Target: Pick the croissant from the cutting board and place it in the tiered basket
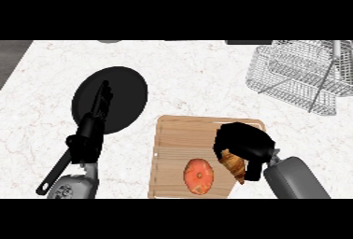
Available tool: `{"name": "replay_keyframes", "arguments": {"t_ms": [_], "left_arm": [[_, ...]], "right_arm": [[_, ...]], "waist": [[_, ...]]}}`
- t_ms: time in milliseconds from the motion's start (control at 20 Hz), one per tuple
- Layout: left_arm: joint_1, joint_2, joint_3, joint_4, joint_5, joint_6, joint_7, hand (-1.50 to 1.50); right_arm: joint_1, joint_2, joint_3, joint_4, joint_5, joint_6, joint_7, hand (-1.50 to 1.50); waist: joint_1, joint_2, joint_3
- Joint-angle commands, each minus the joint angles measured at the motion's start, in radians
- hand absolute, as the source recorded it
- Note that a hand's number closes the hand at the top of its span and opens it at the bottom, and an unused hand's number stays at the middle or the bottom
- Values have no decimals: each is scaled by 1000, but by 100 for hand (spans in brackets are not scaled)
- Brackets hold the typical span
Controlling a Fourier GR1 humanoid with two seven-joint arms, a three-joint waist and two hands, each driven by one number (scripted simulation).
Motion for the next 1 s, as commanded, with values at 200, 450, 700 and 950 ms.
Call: {"name": "replay_keyframes", "arguments": {"t_ms": [200,450,700,950], "left_arm": [[2,20,29,-1,18,-16,4,0],[16,26,23,-7,0,-7,1,0],[-6,17,17,19,3,-13,4,0],[-21,-19,-23,-1,-21,7,48,0]], "right_arm": [[-34,74,-190,116,99,35,442,150],[-43,78,-376,160,177,74,857,150],[-190,241,-421,89,288,113,1295,150],[-359,248,-369,8,291,202,1600,150]], "waist": [[-10,5,1],[-34,4,-2],[-6,-1,0],[11,-2,5]]}}
